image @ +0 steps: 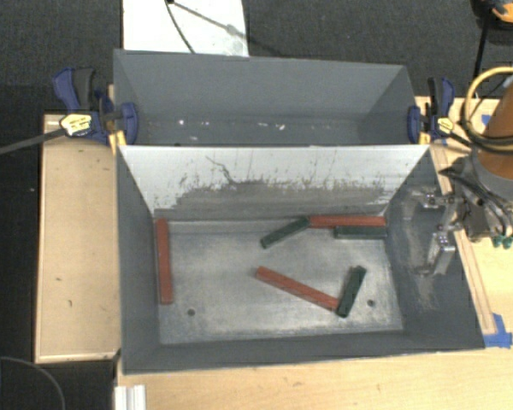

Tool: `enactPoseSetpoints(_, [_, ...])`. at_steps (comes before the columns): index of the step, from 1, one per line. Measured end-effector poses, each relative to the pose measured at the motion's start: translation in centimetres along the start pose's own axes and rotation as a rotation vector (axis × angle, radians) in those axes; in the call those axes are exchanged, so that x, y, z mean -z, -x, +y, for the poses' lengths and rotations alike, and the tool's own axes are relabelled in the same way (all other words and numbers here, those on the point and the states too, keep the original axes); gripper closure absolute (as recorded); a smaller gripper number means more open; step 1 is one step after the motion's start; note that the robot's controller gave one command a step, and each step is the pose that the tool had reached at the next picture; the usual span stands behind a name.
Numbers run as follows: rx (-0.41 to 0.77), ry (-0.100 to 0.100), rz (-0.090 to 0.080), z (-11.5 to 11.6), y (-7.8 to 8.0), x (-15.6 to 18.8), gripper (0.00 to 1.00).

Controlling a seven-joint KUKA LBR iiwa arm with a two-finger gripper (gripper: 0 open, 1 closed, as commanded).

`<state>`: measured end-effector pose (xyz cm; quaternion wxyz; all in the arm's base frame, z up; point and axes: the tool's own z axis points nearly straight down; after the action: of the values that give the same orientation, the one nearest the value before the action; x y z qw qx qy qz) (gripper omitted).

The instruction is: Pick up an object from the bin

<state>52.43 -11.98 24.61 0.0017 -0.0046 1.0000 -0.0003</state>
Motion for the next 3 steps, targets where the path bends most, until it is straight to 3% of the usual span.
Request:
enactPoseSetpoints(1, [0.001, 0.000, 0.000, 0.0, 0.0, 0.0, 0.00])
enactPoseSetpoints(3, [0.007, 0.000, -0.004, 1.9, 0.1, -11.4, 0.00])
